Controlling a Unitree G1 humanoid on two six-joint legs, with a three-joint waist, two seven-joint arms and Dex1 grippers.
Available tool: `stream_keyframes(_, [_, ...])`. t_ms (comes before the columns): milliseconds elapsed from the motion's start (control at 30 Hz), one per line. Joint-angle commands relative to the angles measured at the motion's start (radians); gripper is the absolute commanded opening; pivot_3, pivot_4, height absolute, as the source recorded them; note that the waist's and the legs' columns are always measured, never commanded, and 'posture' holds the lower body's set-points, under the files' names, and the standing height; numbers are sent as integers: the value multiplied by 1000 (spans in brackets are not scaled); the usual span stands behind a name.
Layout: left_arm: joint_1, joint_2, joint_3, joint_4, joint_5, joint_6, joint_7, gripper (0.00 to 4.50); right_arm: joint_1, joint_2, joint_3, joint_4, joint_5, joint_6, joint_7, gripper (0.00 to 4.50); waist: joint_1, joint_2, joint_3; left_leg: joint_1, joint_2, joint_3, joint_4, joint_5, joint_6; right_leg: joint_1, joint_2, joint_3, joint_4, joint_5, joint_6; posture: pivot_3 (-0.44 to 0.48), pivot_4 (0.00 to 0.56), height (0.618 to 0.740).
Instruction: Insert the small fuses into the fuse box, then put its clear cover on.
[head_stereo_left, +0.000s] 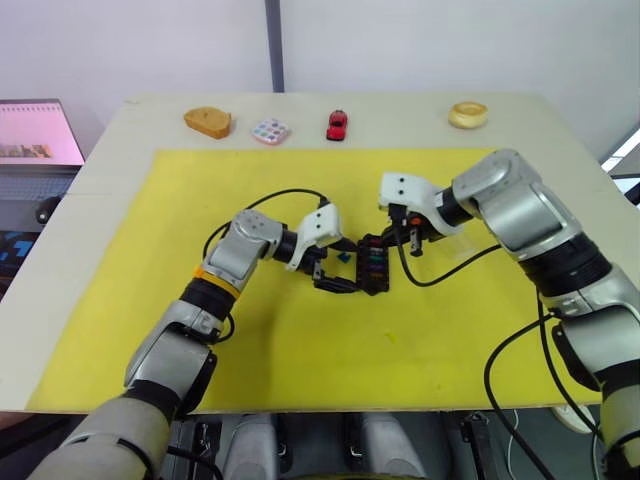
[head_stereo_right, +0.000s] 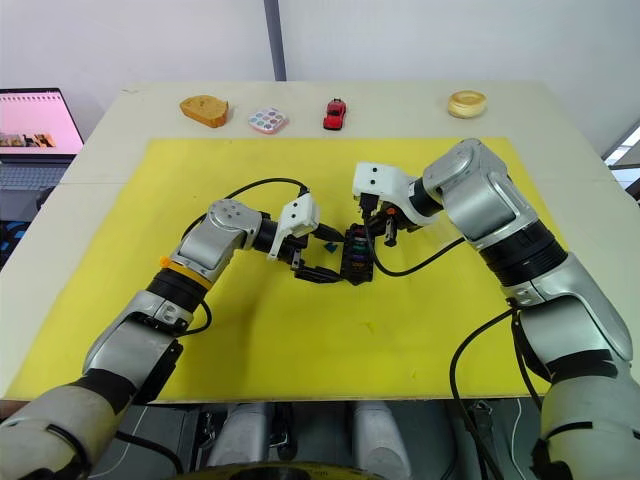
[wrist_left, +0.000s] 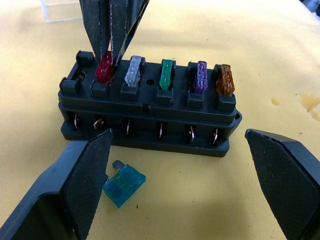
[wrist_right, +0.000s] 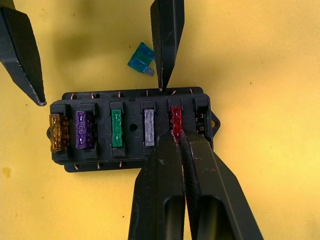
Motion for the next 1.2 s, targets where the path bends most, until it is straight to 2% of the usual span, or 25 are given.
stream_keyframes(33, [3, 1, 13, -35, -7, 3, 1, 4500, 6, 4, -4, -25, -4, -7, 4, 676, 0, 0, 0, 0, 0, 0, 0, 0, 0, 0, 0, 0, 0, 0, 0, 0, 150, 740])
stream_keyframes(167, [1, -1, 14, -33, -6, 4, 1, 4500, 4, 5, -5, -20, -9, -10, 1, 2465, 2, 0, 0, 0, 0, 0, 0, 0, 0, 0, 0, 0, 0, 0, 0, 0, 150, 740])
stream_keyframes(967, [6, -5, 7, -38, -6, 1, -2, 4500, -59, -32, -100, -49, 33, 5, 12, 2465, 2, 0, 0, 0, 0, 0, 0, 0, 0, 0, 0, 0, 0, 0, 0, 0, 150, 740])
stream_keyframes(1067, [7, -3, 4, -42, -6, 1, -12, 4500, -31, -45, -121, -85, 49, 24, 9, 1597, 2, 0, 0, 0, 0, 0, 0, 0, 0, 0, 0, 0, 0, 0, 0, 0, 150, 740])
stream_keyframes(1167, [5, -2, 5, -42, -5, 0, -15, 4500, -2, -53, -133, -121, 65, 47, 2, 54, 3, 0, 0, 0, 0, 0, 0, 0, 0, 0, 0, 0, 0, 0, 0, 0, 150, 740])
stream_keyframes(1200, [2, 0, 7, -41, -6, 1, -18, 4500, 18, -54, -140, -142, 74, 58, -5, 14, 3, 0, 0, 0, 0, 0, 0, 0, 0, 0, 0, 0, 0, 0, 0, 0, 150, 740])
